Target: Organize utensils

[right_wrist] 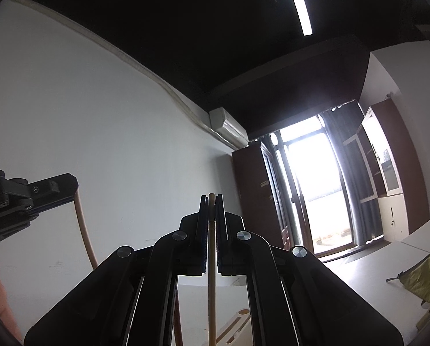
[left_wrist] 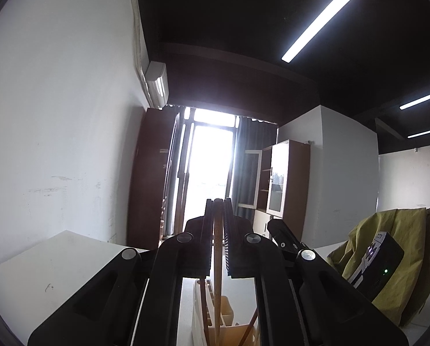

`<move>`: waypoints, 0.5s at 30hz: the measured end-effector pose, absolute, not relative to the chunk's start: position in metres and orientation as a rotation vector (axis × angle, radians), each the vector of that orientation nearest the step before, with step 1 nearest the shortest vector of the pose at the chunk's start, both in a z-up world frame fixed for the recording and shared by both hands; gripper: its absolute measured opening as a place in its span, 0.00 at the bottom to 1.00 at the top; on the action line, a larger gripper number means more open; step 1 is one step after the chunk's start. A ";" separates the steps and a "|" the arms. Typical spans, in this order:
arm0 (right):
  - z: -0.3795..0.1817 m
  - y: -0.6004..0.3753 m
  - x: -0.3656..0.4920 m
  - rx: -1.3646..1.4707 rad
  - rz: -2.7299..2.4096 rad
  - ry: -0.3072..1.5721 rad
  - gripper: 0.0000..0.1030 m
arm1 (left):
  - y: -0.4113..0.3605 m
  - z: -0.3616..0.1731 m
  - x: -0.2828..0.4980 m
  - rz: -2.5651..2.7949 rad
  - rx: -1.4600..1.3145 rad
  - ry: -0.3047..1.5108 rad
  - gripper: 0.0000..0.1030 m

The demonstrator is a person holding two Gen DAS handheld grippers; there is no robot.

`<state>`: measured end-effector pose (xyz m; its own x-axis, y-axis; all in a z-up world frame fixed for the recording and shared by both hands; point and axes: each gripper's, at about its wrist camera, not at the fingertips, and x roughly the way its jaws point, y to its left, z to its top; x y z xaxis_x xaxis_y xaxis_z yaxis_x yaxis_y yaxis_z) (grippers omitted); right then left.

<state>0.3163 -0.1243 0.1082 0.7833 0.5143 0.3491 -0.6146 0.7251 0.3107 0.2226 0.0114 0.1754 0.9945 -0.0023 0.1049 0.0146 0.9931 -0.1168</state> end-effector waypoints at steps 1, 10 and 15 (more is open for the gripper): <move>0.107 -0.123 0.316 0.424 0.631 -0.236 0.05 | 0.011 0.173 0.226 -0.012 -0.120 -0.078 0.06; 0.096 -0.117 0.316 0.405 0.642 -0.193 0.05 | 0.009 0.154 0.245 -0.021 -0.088 0.044 0.06; 0.089 -0.117 0.316 0.408 0.647 -0.178 0.05 | 0.009 0.143 0.253 -0.031 -0.084 0.101 0.06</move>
<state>0.3164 -0.1165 0.0890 0.7860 0.5483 0.2854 -0.6172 0.7222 0.3123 0.2533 0.0090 0.1425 0.9945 -0.0353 -0.0990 0.0268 0.9960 -0.0857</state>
